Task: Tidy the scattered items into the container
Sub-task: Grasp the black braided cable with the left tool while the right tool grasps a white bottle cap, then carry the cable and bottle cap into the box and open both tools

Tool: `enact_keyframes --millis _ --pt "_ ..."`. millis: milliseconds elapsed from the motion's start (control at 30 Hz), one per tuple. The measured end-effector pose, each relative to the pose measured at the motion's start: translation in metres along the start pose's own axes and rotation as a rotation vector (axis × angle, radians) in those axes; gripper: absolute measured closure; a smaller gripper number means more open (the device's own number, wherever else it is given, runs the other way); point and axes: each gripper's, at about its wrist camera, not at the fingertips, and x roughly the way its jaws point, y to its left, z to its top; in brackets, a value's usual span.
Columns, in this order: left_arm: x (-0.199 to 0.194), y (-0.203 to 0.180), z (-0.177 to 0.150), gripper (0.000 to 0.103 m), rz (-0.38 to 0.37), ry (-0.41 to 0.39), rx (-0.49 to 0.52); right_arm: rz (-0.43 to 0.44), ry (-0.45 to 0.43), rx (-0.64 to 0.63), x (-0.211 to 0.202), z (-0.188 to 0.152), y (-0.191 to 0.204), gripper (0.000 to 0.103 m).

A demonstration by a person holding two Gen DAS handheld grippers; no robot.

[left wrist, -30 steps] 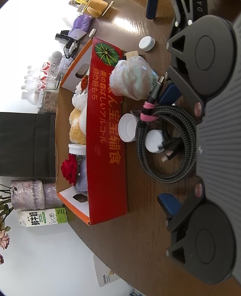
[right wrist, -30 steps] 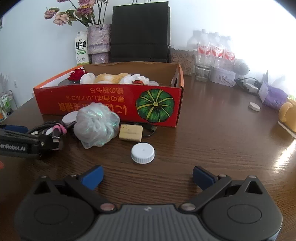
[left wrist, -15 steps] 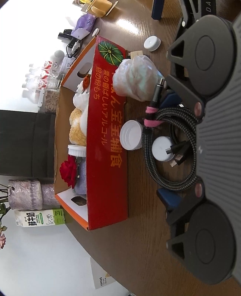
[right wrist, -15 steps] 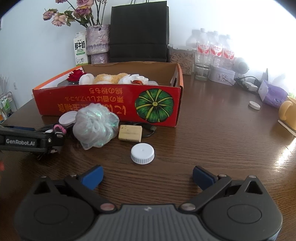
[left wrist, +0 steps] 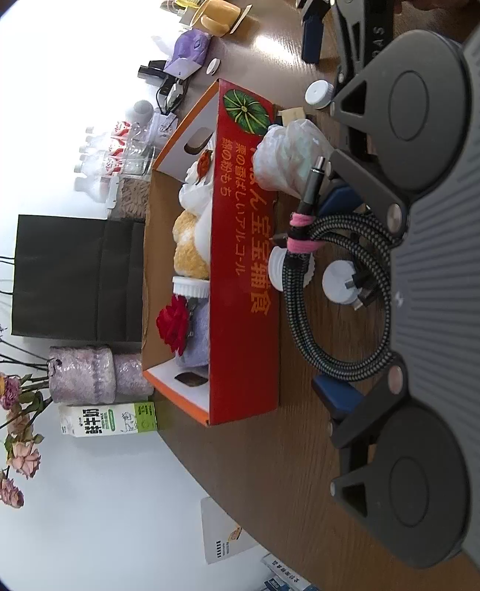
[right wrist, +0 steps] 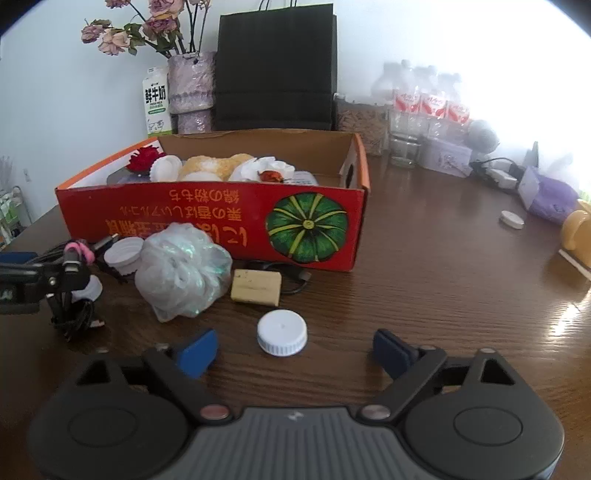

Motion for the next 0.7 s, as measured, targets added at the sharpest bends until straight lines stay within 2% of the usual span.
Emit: enact_keyframes --millis 100,167,267,300,467,700 --pt "-0.003 0.004 0.0 0.013 -0.001 -0.005 -0.009 0.008 -0.009 -0.001 0.001 0.003 0.001 0.031" --pt "-0.004 0.005 -0.001 0.013 -0.001 -0.008 -0.013 0.017 -0.018 -0.001 0.001 0.003 0.002 0.053" --pt "-0.007 0.007 -0.001 0.013 -0.001 -0.013 -0.019 0.021 -0.026 -0.008 -0.002 0.003 0.003 0.072" --pt "-0.008 0.008 -0.002 0.013 -0.001 -0.013 -0.02 0.021 -0.03 -0.014 -0.003 0.002 0.004 0.075" --pt "-0.012 0.012 -0.003 0.013 -0.003 -0.021 -0.028 0.022 -0.039 -0.028 -0.007 0.0 0.006 0.076" --pt "-0.02 0.013 0.001 0.013 -0.004 -0.059 -0.028 -0.002 -0.106 -0.034 -0.026 0.009 0.006 0.076"
